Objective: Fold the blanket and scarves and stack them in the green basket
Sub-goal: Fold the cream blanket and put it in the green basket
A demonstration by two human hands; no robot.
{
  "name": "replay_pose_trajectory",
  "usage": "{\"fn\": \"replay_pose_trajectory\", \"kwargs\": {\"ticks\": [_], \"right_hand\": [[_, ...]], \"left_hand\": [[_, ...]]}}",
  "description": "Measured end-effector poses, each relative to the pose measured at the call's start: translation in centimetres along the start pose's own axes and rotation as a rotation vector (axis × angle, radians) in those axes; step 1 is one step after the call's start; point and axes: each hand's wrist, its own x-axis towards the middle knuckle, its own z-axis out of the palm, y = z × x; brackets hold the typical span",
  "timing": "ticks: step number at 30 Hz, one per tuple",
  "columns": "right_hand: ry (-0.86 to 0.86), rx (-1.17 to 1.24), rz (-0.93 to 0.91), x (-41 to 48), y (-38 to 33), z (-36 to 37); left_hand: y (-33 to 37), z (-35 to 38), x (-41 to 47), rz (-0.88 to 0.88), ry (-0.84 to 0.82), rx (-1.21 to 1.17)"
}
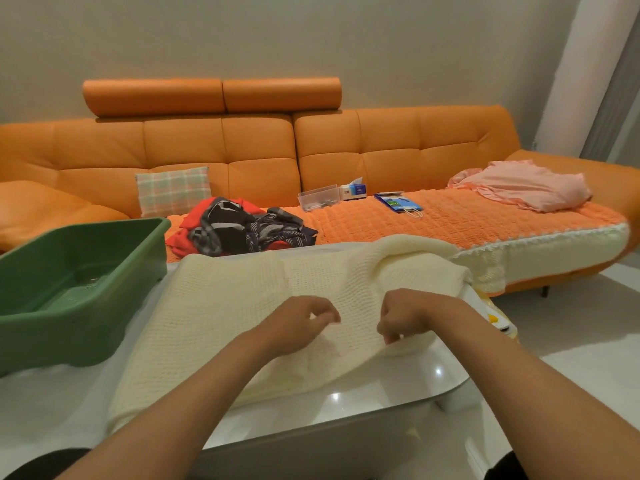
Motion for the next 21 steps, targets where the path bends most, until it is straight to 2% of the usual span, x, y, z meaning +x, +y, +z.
{"fn": "replay_pose_trajectory", "kwargs": {"ticks": [2,3,5,6,8,9,11,16,19,21], "right_hand": [[0.098,0.057,-0.027,1.0,-0.3,0.5],[0.155,0.036,-0.052,1.5,-0.6,0.8],[0.254,-0.102,-0.133,2.5,-1.5,1.6],[0.234,-0.158,-0.159,3.0,-2.0,2.3],[0.052,-0.171,-0.143,3.6,-2.8,3.4],[-0.043,-0.162,-0.109,3.8,-3.1,3.8],[-0.145,-0.210,-0.053,3.9,-3.3,4.1],[-0.211,-0.356,-0.039,2.9,-3.9,3.0],[-0.098,-0.137,-0.061,3.0,-2.9,1.6],[0.175,0.096,-0.089,3.9,-1.3,0.7]], "left_hand": [[-1.3,-0.3,0.3,-0.031,0.161,0.077],[-2.1,-0.6,0.3,-0.069,0.168,0.132],[-3.6,-0.9,0.1,-0.147,0.057,0.316],[-4.2,-0.8,-0.2,-0.171,-0.042,0.406],[-5.0,-0.2,-0.9,-0.190,-0.202,0.482],[-5.2,0.1,-1.1,-0.188,-0.232,0.492],[-5.5,0.4,-1.3,-0.164,-0.234,0.501],[-4.1,-0.8,-0.9,-0.107,-0.186,0.678],[-2.8,-1.3,1.0,-0.100,-0.034,0.651],[-2.1,-1.2,3.3,-0.048,0.056,0.579]]}}
